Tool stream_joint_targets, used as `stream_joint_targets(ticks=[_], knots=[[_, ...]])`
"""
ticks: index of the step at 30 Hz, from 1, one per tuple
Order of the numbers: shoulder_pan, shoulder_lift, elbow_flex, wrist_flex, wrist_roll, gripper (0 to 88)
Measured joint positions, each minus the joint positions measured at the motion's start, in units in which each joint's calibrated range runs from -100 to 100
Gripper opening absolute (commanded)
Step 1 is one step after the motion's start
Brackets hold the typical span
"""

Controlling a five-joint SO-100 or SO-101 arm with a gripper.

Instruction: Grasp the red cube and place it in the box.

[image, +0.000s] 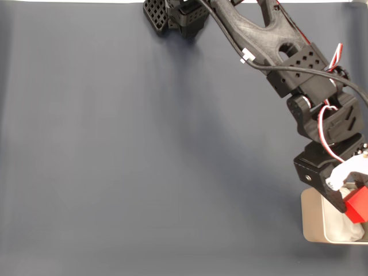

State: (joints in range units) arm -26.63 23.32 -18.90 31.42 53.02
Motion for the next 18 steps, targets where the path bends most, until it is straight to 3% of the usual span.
stream_joint_targets(ticks=[12, 18], knots=[[0.7, 0.0, 0.0, 0.0, -2.5, 42.6], [0.8, 0.0, 0.0, -0.1, -2.7, 47.9]])
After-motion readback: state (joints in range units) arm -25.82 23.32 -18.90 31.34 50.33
